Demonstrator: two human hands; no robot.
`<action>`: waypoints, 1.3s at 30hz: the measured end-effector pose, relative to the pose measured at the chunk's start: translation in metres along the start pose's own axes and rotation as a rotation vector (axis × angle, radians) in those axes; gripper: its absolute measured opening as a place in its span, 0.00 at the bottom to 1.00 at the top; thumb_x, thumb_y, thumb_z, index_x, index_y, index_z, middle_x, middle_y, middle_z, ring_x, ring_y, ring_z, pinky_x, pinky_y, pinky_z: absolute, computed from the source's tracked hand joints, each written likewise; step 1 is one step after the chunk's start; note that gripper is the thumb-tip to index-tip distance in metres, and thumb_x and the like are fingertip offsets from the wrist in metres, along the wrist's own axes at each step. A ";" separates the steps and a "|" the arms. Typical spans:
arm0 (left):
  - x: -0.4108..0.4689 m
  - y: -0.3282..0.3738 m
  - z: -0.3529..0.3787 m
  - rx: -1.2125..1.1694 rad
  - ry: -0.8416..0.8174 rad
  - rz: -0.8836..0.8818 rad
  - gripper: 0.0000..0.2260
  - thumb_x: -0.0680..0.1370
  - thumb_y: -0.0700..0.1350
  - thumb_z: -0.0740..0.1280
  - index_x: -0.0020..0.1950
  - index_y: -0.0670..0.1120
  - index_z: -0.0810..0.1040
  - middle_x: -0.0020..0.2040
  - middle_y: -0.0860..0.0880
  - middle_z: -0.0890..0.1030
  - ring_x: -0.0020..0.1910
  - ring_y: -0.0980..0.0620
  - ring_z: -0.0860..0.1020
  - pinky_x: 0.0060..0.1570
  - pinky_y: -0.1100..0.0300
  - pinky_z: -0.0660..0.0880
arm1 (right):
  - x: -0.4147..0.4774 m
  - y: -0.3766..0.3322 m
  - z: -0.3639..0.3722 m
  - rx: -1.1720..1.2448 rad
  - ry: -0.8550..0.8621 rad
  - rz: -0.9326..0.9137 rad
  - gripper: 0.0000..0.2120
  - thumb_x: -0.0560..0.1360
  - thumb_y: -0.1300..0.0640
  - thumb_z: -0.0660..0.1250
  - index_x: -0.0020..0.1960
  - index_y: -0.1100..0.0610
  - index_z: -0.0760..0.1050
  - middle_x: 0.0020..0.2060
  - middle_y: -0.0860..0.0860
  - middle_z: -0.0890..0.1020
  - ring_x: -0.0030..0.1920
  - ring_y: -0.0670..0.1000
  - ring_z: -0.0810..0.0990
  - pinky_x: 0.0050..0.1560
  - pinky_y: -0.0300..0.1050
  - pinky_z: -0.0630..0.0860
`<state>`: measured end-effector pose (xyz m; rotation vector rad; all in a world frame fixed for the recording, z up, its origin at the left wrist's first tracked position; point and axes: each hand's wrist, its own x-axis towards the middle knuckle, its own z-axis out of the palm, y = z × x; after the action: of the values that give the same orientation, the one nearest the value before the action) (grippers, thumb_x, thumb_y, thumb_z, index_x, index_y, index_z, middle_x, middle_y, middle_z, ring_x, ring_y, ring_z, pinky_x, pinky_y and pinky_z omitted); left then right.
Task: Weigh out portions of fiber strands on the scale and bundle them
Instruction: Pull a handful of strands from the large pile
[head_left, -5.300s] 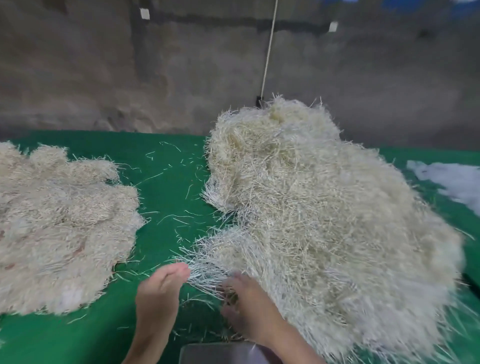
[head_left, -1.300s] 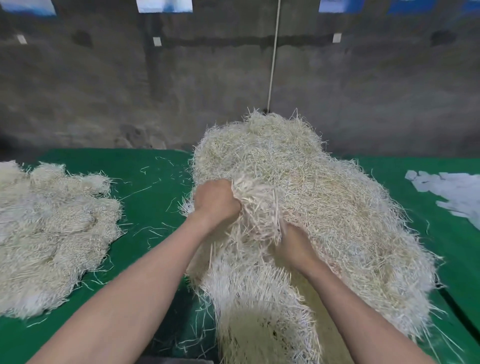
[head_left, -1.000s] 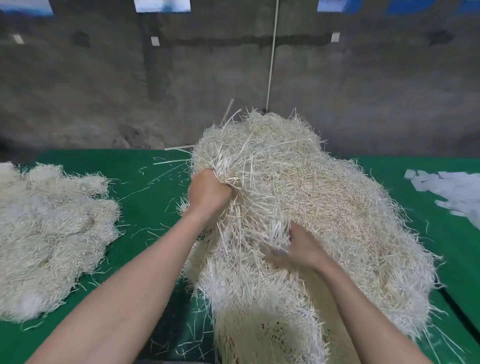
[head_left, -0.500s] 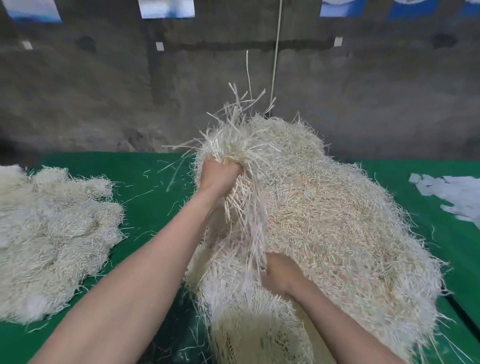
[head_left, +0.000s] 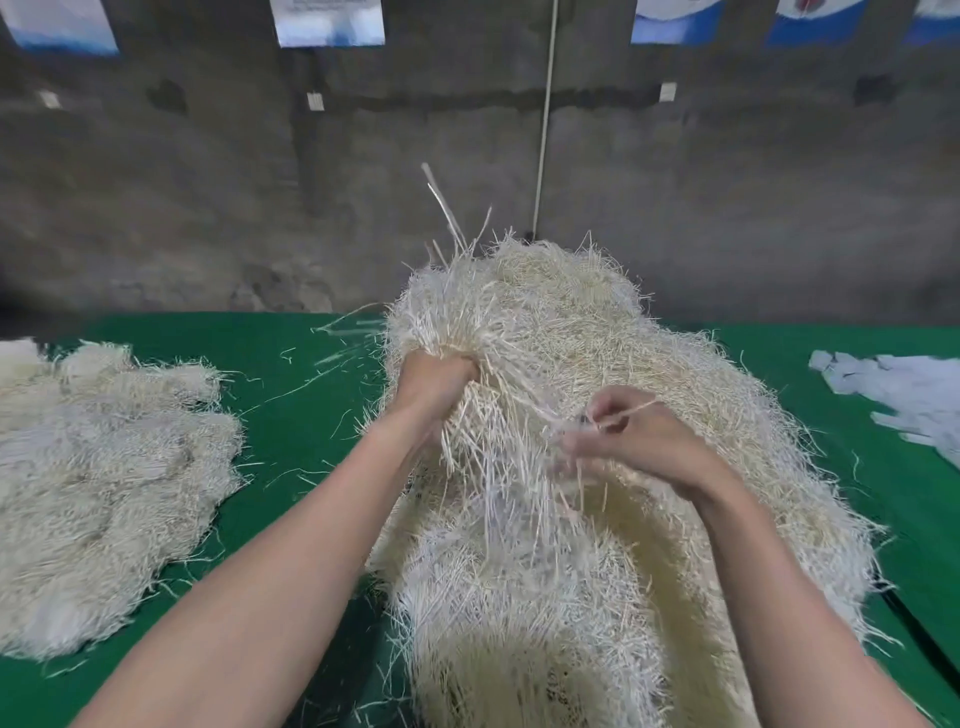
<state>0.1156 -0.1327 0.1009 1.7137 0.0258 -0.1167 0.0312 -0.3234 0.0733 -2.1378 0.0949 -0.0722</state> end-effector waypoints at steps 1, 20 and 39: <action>-0.001 -0.003 0.001 -0.001 -0.007 -0.008 0.19 0.75 0.32 0.64 0.65 0.37 0.70 0.67 0.45 0.74 0.25 0.62 0.66 0.20 0.75 0.65 | 0.001 -0.011 -0.008 -0.045 0.117 -0.039 0.28 0.56 0.38 0.75 0.47 0.53 0.71 0.44 0.48 0.76 0.42 0.46 0.75 0.43 0.44 0.74; -0.041 -0.028 0.004 0.354 0.212 0.618 0.17 0.74 0.46 0.69 0.63 0.51 0.74 0.58 0.53 0.78 0.52 0.56 0.76 0.49 0.67 0.72 | 0.030 -0.006 0.059 0.386 0.194 0.171 0.26 0.72 0.68 0.65 0.68 0.56 0.65 0.47 0.49 0.78 0.35 0.43 0.76 0.31 0.36 0.75; -0.010 -0.040 0.007 -0.487 -0.133 -0.052 0.07 0.69 0.37 0.65 0.47 0.39 0.77 0.48 0.45 0.79 0.46 0.49 0.80 0.43 0.52 0.77 | 0.011 -0.015 0.058 0.516 -0.128 0.002 0.52 0.61 0.39 0.72 0.76 0.43 0.45 0.75 0.48 0.55 0.70 0.47 0.62 0.62 0.43 0.66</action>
<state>0.1022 -0.1328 0.0616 1.2164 -0.0007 -0.2422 0.0480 -0.2678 0.0552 -1.6218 0.0008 0.0392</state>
